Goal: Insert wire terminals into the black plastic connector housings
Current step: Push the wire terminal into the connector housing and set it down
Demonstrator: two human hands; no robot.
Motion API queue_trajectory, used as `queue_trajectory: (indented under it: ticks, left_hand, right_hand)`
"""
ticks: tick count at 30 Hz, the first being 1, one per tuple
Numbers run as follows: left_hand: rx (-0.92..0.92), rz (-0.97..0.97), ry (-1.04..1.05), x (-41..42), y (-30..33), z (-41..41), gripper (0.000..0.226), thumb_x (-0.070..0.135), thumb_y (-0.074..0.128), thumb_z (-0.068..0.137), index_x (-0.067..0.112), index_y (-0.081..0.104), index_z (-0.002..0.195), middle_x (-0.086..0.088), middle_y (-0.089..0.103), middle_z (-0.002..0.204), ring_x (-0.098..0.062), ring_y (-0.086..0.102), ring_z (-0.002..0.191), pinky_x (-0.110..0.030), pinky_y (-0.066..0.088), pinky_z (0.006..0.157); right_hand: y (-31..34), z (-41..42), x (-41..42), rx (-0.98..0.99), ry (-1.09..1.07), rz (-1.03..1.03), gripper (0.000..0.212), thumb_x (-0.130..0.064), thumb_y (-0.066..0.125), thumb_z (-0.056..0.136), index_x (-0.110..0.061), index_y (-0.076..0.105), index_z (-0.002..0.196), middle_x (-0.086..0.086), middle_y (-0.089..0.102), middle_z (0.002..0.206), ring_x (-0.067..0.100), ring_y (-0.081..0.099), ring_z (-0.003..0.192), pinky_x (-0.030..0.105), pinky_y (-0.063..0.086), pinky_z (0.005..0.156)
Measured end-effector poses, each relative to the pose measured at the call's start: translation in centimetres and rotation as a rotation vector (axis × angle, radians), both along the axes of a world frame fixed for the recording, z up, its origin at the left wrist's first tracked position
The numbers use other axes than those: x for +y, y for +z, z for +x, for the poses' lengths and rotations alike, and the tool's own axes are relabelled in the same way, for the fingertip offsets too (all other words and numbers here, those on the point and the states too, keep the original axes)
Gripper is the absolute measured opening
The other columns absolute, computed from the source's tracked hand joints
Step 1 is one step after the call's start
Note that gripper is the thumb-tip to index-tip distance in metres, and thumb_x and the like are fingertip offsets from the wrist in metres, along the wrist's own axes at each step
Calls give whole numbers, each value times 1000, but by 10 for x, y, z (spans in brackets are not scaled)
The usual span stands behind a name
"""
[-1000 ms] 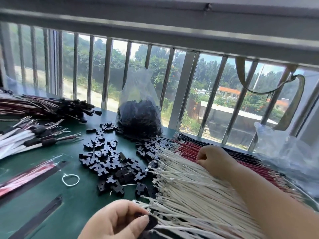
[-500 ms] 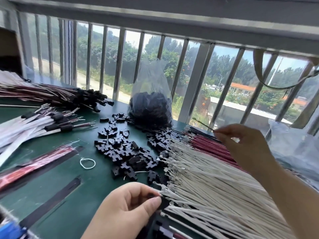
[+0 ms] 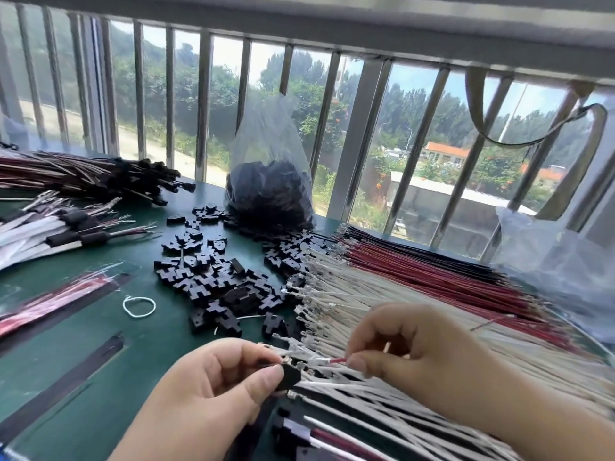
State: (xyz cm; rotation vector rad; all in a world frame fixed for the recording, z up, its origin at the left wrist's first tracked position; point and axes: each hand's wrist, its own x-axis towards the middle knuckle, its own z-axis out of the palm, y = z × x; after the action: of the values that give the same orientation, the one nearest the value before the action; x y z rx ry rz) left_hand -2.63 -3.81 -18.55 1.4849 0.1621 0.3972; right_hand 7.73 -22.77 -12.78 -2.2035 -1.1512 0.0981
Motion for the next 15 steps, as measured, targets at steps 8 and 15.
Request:
queue_trajectory:
  ticks: [8,15]
  left_hand:
    - [-3,22,-26,2,-8,3,17,37,74,60,27,74,74,-5,61,49,-11,52,45,-13,39,44]
    - [-19,17,-68,5,-10,3,30,36,77,48,24,74,75,-7,65,53,-11,52,45,-15,41,45]
  right_hand:
    - [0,-11,2,-87,-17,-97,9,-39,63,84,-46,64,89,-25,62,84,0,56,77,11,42,66]
    - [-1,-16,4,-128,-19,-72,15,-34,66,82,-44,65,92,-29,61,85,2,57,81,14,45,71]
